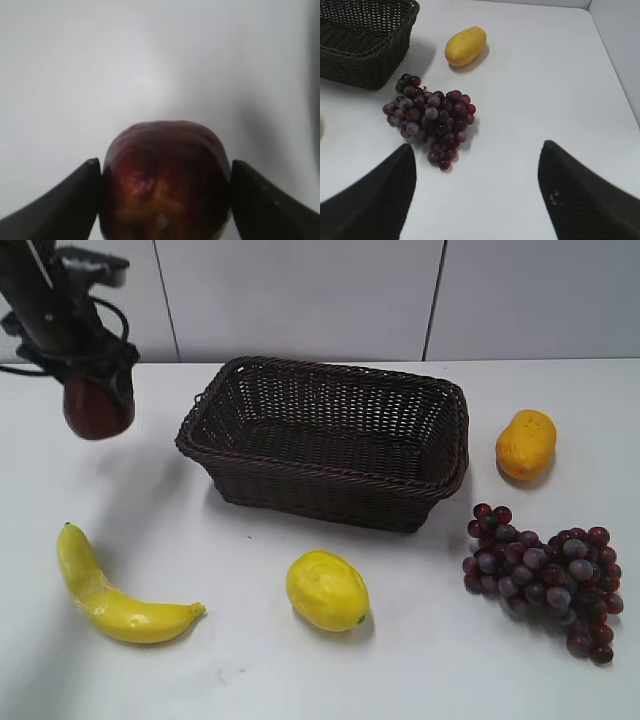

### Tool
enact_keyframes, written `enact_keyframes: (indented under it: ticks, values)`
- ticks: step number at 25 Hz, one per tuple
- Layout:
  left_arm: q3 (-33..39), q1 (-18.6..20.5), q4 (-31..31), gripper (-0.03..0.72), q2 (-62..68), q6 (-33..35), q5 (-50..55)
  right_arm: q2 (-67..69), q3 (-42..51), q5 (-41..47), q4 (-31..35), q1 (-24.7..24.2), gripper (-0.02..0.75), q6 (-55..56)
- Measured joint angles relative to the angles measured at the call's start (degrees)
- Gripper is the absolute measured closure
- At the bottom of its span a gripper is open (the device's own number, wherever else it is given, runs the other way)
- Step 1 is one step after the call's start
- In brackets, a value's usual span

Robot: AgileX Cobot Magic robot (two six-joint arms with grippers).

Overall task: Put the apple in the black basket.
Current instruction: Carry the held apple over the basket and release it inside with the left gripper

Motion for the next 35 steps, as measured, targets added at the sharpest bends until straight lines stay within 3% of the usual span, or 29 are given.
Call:
enact_keyframes:
  ticks: [3, 7, 14, 18, 30, 35]
  values:
    - [-5.54, -1.87, -0.79, 0.118, -3.33, 0.0, 2.84, 0.0, 0.0, 0.0, 0.0, 0.0, 0.167, 0.0]
    - [-11.9, -7.77, -3.93, 0.118, -4.82, -0.05, 4.15, 0.0, 0.0, 0.0, 0.0, 0.0, 0.167, 0.0]
    - [-13.34, -20.66, -5.26, 0.118, -2.12, -0.05, 0.13, 0.0, 0.0, 0.0, 0.0, 0.0, 0.167, 0.0]
    - [-13.34, -25.25, -5.56, 0.118, 3.25, -0.05, -2.01, 0.0, 0.0, 0.0, 0.0, 0.0, 0.167, 0.0]
    - [-13.34, -27.03, -6.02, 0.118, 13.88, -0.05, -6.43, 0.0, 0.0, 0.0, 0.0, 0.0, 0.167, 0.0]
    - [-13.34, -27.03, -5.59, 0.02, 14.0, -0.05, -7.12, 0.0, 0.0, 0.0, 0.0, 0.0, 0.167, 0.0]
